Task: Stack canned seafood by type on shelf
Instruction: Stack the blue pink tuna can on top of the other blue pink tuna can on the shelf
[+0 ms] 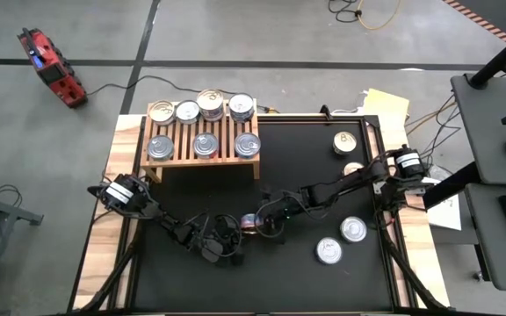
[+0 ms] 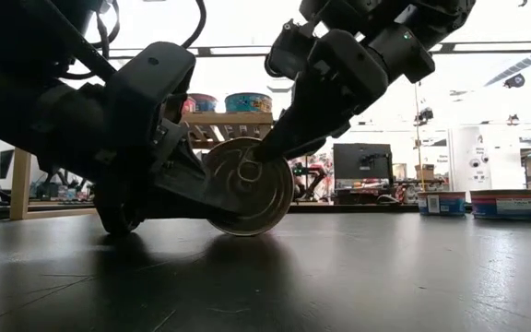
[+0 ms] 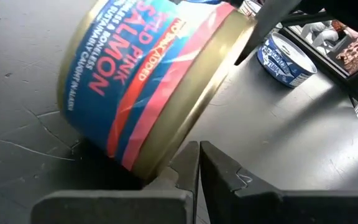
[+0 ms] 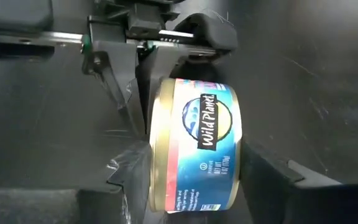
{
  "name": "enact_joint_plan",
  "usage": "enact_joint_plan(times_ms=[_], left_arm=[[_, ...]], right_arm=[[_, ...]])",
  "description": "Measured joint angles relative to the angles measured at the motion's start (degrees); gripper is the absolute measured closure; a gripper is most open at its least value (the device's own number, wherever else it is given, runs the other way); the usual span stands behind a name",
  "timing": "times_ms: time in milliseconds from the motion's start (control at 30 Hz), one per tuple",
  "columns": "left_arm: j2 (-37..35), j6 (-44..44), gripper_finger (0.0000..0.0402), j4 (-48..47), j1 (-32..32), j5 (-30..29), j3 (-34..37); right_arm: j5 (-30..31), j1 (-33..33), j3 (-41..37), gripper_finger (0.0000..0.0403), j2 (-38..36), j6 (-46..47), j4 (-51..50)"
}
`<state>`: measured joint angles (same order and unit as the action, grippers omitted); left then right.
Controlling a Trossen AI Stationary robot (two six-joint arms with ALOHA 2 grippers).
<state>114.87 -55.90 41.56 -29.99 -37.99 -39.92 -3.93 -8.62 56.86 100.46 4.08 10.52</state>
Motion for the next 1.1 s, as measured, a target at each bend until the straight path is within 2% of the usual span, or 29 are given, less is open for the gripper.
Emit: enact_joint_plan(times_ms=[167,367,467,700,900,1100], left_arm=[[0.0,0.0,0.0402,0.0,0.0,0.0,-0.1],[0.0,-0.2,0.0402,0.0,0.0,0.0,-0.2],[0.0,-0.1,0.0402,0.2,0.0,0.0,-0.2],[-0.1,0.0,0.0402,0.3,0.0,1.2,-0.2],[-1.7,1.1,0.0402,0.2,0.0,2.4,0.0],[-8.2,6.8,0.0401,-7.1,0.5,2.9,0.1]], right_arm=[[-0.3,0.0,0.1,0.0208,1.3,4.3,0.7],[-3.7,0.0,-0.3,0.0116,4.0,8.3,-0.8],[-5.3,0.4,0.0,0.0103,4.3,8.8,2.0],[-5.5,0.4,-0.2,0.0148,4.3,9.1,3.1],[-5.0,0.5,-0.1,0.023,3.9,11.5,1.9],[-5.2,0.8,-0.2,0.0229,-1.4,11.1,-5.5]])
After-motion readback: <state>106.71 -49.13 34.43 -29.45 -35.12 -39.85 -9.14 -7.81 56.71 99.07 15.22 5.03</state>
